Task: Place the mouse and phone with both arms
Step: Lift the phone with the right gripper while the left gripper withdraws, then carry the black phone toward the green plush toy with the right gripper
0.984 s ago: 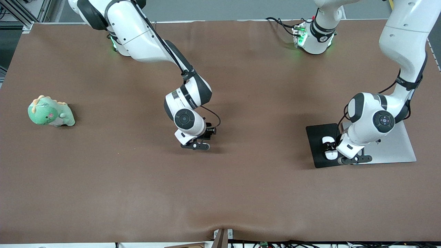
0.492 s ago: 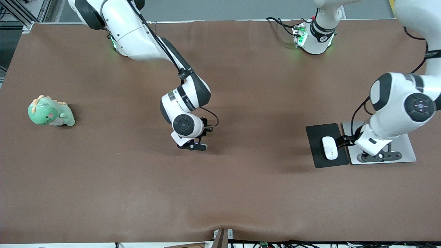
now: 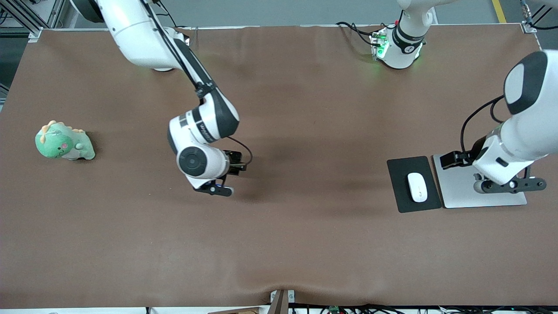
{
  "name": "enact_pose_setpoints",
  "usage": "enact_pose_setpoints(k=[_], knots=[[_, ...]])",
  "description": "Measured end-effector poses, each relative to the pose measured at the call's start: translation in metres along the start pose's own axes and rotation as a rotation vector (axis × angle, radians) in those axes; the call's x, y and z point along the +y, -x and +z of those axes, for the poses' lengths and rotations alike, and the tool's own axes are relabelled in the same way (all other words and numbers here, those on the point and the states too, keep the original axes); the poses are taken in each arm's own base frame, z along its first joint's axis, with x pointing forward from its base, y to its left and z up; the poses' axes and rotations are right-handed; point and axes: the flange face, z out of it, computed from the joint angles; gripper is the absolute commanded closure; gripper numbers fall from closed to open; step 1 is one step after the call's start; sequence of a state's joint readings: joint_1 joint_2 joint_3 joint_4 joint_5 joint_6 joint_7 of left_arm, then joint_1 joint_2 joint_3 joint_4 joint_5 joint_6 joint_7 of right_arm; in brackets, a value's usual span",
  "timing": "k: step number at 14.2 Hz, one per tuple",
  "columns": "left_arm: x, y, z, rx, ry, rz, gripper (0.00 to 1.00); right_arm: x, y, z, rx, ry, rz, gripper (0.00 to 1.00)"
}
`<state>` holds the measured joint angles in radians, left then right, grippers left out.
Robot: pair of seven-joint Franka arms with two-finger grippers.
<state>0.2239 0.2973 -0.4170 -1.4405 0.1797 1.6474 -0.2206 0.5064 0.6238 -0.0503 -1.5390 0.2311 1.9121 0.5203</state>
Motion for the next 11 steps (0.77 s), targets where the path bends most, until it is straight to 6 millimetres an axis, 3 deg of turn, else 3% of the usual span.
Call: enact_pose_setpoints(k=[4, 9, 11], knots=[[0.009, 0.029, -0.043, 0.016, 0.003, 0.005, 0.0, 0.057, 0.004, -0.01, -0.029, -0.007, -0.038, 1.0], [0.018, 0.055, -0.053, 0.008, 0.018, 0.007, 0.0, 0.126, 0.006, -0.007, -0.055, -0.004, -0.087, 1.0], [0.013, 0.059, -0.06, 0.013, 0.042, -0.009, 0.0, 0.155, 0.003, -0.001, -0.058, 0.02, -0.111, 1.0]])
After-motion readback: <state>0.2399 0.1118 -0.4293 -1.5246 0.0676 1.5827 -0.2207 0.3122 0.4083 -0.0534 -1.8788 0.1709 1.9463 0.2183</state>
